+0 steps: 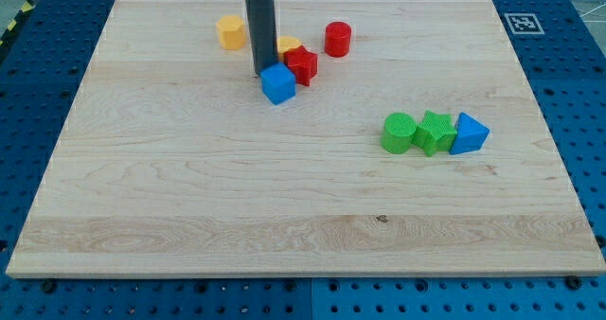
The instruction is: Move the blue cube closer to the green circle
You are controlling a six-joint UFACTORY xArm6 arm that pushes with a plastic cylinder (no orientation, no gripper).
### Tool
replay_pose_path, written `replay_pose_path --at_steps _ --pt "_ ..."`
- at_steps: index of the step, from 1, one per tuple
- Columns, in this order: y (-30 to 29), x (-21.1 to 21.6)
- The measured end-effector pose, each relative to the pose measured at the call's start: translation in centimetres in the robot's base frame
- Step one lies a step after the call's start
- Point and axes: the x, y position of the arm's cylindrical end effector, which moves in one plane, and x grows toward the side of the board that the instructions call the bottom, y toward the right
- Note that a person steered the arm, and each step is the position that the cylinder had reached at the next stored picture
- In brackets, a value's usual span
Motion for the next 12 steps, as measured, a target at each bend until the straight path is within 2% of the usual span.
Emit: replay_pose_path --at_steps 1,2,3,5,6,7,9,12 --pt "0.2 5.8" --pt "0.2 8.1" --pt "0.0 7.9" --pt "0.8 3.6" --pt "2.8 4.9" --pt "3.2 6.4" --pt "2.1 6.2" --pt "3.2 9.9"
